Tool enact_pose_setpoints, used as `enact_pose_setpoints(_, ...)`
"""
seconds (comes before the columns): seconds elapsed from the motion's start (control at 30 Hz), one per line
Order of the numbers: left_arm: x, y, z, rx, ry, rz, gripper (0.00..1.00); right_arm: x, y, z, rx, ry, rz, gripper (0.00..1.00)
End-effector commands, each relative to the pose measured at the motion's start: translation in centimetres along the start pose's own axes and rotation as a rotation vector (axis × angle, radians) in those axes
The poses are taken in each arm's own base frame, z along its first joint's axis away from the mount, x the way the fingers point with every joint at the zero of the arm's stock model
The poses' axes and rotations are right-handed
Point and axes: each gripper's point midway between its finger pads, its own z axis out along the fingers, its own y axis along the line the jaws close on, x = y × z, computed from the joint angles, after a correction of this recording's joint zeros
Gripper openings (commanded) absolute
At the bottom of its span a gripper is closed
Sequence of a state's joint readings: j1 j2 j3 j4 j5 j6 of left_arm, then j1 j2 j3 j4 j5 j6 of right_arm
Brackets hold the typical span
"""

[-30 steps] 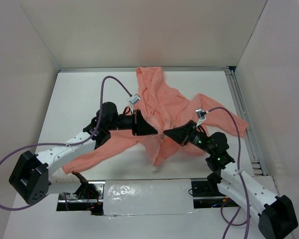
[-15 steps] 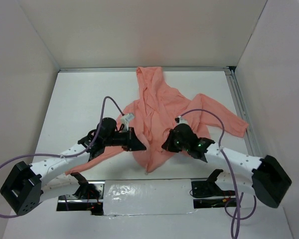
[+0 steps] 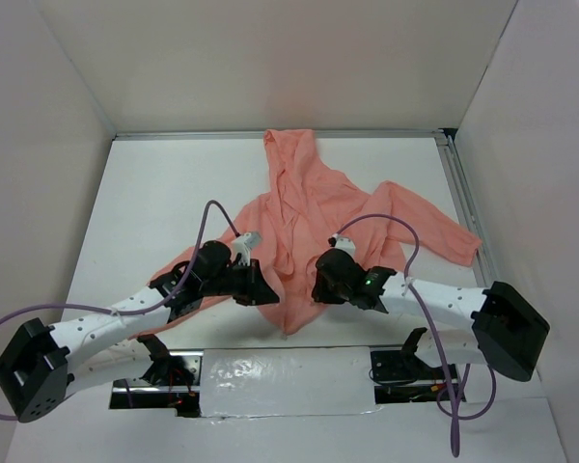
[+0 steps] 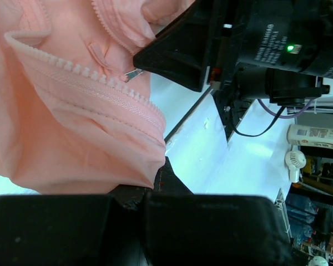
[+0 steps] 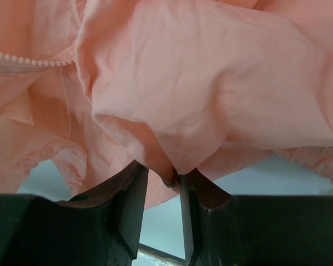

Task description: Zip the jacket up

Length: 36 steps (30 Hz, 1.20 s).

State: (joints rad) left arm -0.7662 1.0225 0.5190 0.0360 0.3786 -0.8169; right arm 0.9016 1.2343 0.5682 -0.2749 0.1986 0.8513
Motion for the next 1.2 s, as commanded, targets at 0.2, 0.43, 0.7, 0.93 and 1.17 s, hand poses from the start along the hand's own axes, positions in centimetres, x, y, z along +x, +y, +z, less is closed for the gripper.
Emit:
enact_pose_setpoints(0.2,-1.2,-1.5,0.0,0.014,-0.040,0.040,0.00,0.6,0.0,-1.1,-0.018,0.010,0.000,0.40)
enact_pose_setpoints(0.43,-1.3,-1.9,0.2,0.014,-0.038,0.045,0.00,1.4,-1.0,-0.5,0.031,0.035,-0.014,0.41)
enact_pose_setpoints(0.7,-1.3,-2.0,0.5,0.009,-0.035,0.052,0.00,1.9,-1.0,-0.2,0.014,0.052,-0.007,0.39)
enact_pose_setpoints(0.93,-1.3,-2.0,0.5,0.003,-0.036,0.053,0.00,1.6,-1.0,0.1,0.015,0.034,-0.015,0.30)
enact_pose_setpoints(1.17,-1.4,-2.2,0.6,0.006,-0.038,0.059,0.00,0.4,0.2,0.3,-0.020,-0.014,-0.009,0.04)
